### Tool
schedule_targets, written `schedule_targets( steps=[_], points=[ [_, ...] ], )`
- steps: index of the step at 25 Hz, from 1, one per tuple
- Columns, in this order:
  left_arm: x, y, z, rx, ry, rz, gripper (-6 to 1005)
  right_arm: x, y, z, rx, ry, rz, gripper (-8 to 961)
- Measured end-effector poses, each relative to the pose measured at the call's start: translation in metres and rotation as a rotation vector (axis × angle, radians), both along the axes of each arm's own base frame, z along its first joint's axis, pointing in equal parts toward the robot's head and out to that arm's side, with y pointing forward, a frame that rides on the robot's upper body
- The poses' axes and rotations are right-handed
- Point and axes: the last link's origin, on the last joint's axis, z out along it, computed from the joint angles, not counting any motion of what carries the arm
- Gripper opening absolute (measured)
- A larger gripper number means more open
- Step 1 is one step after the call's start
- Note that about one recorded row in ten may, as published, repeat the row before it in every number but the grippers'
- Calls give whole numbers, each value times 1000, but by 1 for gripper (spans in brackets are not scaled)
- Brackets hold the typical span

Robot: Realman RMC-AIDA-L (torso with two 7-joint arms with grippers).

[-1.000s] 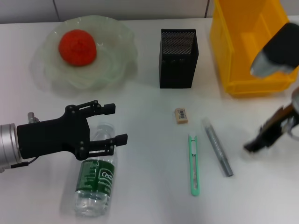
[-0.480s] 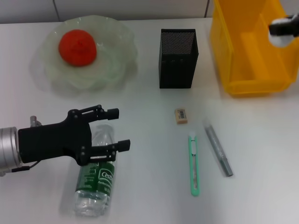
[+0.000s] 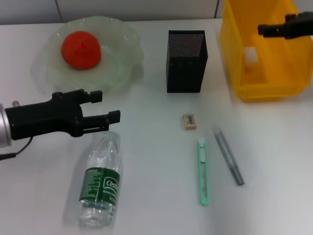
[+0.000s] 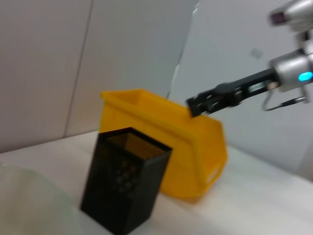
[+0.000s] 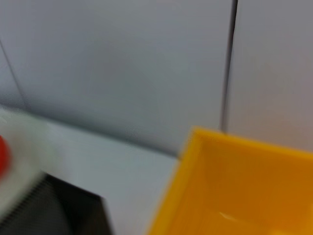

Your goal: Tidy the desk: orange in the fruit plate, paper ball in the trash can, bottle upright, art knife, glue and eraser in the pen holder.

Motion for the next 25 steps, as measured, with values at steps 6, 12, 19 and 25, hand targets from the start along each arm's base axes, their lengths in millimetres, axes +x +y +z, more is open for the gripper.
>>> schedule_targets(
  steps=[6, 12, 19, 25],
  points=[
    [48, -12, -1, 49, 220, 137, 814, 6, -51, 3, 28, 197, 336, 843],
    [75, -18, -8, 64, 353, 295, 813, 37, -116, -29, -31, 280, 638, 851],
    [78, -13, -34, 43, 437, 410, 788, 71, -170, -82, -50, 303, 770, 852],
    [73, -8, -42, 29, 446, 422, 758, 79, -180, -100, -51, 318, 740, 851]
  ],
)
